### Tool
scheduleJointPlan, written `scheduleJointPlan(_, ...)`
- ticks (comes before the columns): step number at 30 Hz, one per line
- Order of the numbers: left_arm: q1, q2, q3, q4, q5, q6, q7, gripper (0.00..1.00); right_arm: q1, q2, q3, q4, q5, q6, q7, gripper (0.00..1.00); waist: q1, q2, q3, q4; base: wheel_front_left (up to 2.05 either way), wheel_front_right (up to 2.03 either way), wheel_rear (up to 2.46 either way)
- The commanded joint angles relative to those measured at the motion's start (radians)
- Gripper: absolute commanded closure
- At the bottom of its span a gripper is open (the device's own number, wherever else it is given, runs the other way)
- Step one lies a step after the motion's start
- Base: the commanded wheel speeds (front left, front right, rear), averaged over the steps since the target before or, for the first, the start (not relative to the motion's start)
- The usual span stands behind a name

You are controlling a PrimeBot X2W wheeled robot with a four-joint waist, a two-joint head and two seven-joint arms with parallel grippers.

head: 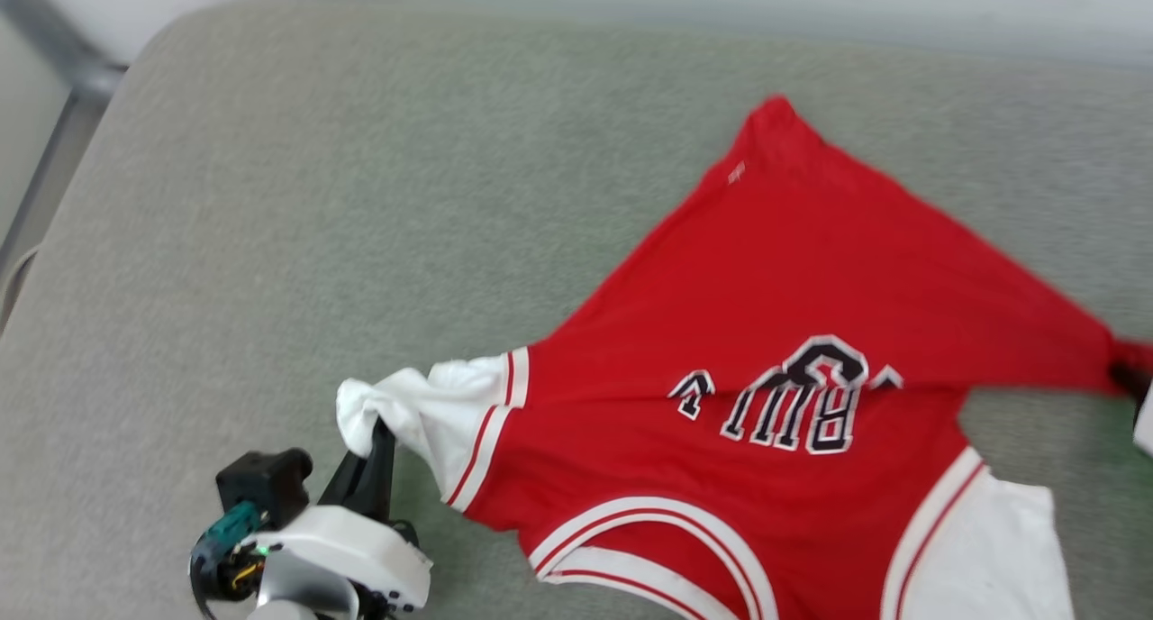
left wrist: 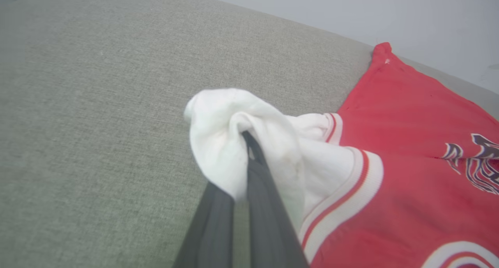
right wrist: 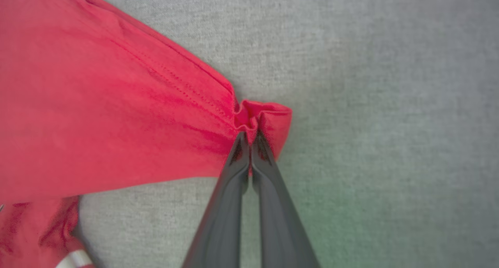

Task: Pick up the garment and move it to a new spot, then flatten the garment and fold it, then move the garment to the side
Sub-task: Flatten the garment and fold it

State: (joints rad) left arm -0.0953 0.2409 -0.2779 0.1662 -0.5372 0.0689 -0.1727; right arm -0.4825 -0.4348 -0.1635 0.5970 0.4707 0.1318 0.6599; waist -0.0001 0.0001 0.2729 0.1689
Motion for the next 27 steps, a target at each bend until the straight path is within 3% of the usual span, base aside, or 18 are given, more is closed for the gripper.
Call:
scheduleJointPlan(1, 0.018, 0.008, 0.010, 0.003, -0.007, 0.008, 0.006, 1.00, 0.090, 0.008, -0.016, -0.028, 0.010, -0.002, -0.001, 1.00, 0.0001, -0.0001, -0.055, -0.059, 0.00, 0.00, 0.00)
scheduleJointPlan(8, 0.072, 0.032, 0.018, 0.012, -0.024, 0.011, 0.024, 1.00, 0.349, 0.080, -0.108, -0.170, 0.004, -0.002, 0.006, 1.00, 0.0001, -0.0001, -0.123, -0.118, 0.00, 0.00, 0.00)
scheduleJointPlan(15, 0.113, 0.054, 0.022, 0.010, -0.039, 0.012, 0.044, 1.00, 0.570, 0.244, -0.215, -0.304, -0.026, -0.002, 0.028, 1.00, 0.0001, -0.0001, -0.153, -0.162, 0.00, 0.00, 0.00)
scheduleJointPlan(20, 0.127, 0.061, 0.021, 0.012, -0.046, 0.016, 0.054, 1.00, 0.653, 0.344, -0.248, -0.330, -0.041, -0.002, 0.018, 1.00, 0.0001, -0.0001, -0.169, -0.176, 0.00, 0.00, 0.00)
scheduleJointPlan(21, 0.128, 0.061, 0.021, 0.013, -0.048, 0.016, 0.055, 1.00, 0.660, 0.354, -0.249, -0.333, -0.039, -0.002, 0.008, 0.61, 0.0001, -0.0001, -0.173, -0.177, 0.00, 0.00, 0.00)
scheduleJointPlan(22, 0.131, 0.061, 0.020, 0.014, -0.047, 0.016, 0.054, 1.00, 0.660, 0.361, -0.252, -0.342, -0.038, -0.002, -0.018, 0.00, 0.0001, -0.0001, -0.175, -0.178, 0.00, 0.00, 0.00)
scheduleJointPlan(27, 0.128, 0.060, 0.014, 0.010, -0.052, 0.018, 0.059, 1.00, 0.596, 0.360, -0.260, -0.413, -0.058, -0.002, -0.247, 0.00, 0.0001, -0.0001, -0.178, -0.179, 0.00, 0.00, 0.00)
